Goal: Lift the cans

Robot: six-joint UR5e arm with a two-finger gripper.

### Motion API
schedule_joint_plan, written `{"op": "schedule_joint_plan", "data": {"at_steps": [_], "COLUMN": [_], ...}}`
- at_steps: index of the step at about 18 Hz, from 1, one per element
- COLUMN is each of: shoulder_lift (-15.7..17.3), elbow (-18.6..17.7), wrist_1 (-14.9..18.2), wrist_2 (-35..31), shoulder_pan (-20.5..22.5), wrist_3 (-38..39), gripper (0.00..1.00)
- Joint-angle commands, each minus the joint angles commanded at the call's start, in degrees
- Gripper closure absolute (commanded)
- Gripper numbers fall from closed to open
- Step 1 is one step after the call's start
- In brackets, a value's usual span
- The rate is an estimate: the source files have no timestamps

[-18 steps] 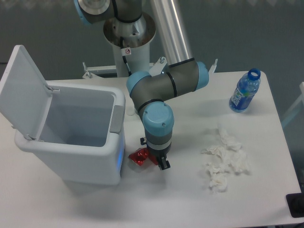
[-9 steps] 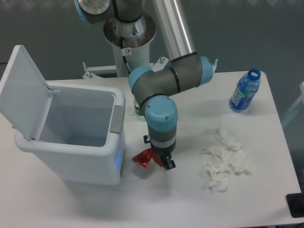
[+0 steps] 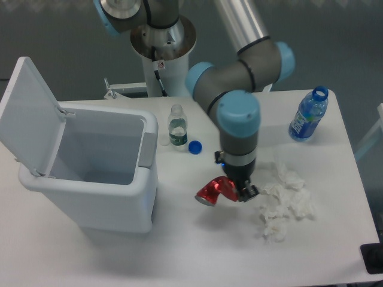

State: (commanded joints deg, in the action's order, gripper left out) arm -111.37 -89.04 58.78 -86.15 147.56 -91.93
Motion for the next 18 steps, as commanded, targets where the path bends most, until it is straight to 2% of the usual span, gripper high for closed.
{"op": "schedule_joint_plan", "data": {"at_steps": [2, 8, 18], "shoulder_lift": [0.8, 3.44, 3.88], "elbow": [0.97, 1.15, 0.97], "wrist_1": [1.94, 4.15, 4.24], "wrist_2": [1.07, 5.99, 5.99], "shoulder_pan": [0.62, 3.87, 4.14], "wrist_3": [0.09, 1.06, 1.06], "gripper": [0.59, 0.59, 0.59]}}
